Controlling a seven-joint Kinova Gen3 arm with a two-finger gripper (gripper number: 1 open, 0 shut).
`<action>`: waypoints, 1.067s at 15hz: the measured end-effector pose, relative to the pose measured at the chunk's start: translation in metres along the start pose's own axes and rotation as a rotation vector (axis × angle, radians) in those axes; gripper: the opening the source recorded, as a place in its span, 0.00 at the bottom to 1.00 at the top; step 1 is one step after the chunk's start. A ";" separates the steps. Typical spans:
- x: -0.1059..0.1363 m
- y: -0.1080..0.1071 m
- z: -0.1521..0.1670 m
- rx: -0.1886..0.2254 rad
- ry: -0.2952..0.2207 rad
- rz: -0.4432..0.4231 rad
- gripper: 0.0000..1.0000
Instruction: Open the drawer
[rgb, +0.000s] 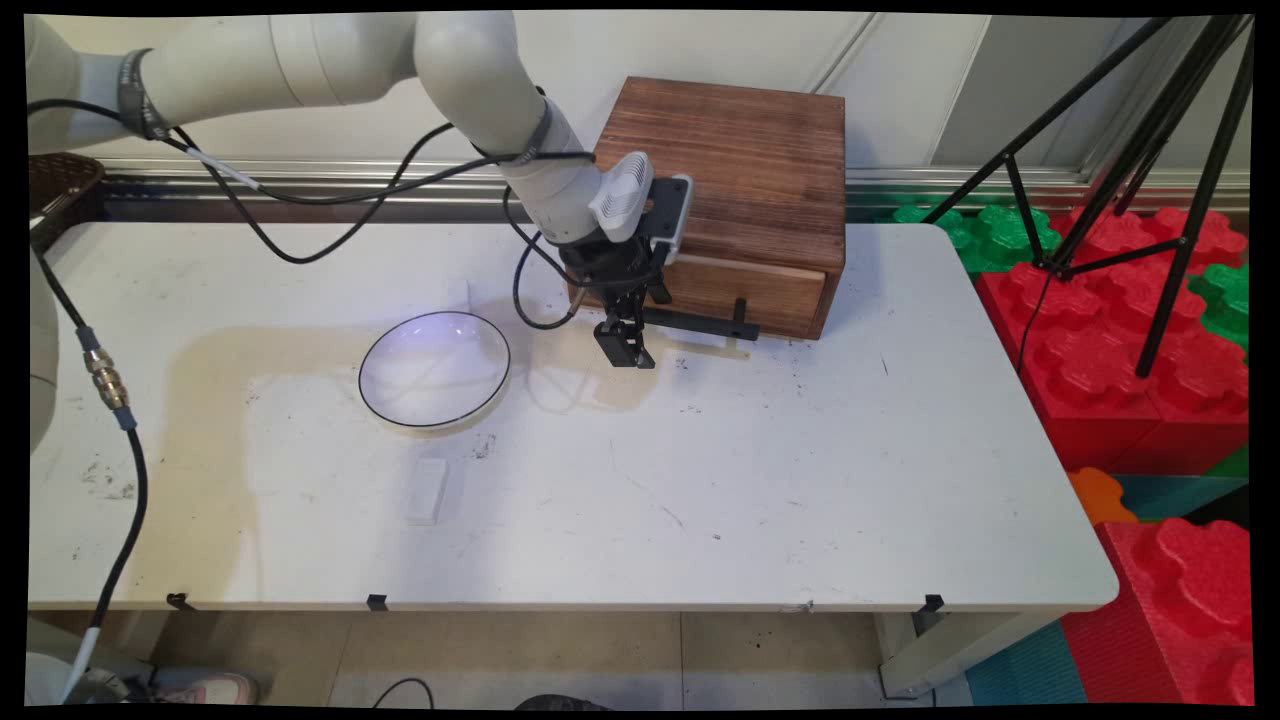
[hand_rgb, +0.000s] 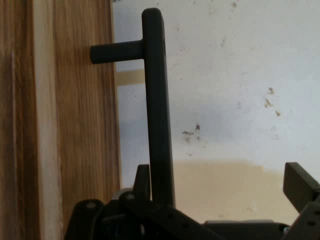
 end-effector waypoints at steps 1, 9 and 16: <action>0.000 -0.001 0.004 0.002 -0.005 0.013 1.00; 0.001 0.000 0.024 -0.013 -0.025 0.084 1.00; 0.010 0.024 0.028 -0.039 -0.016 0.114 1.00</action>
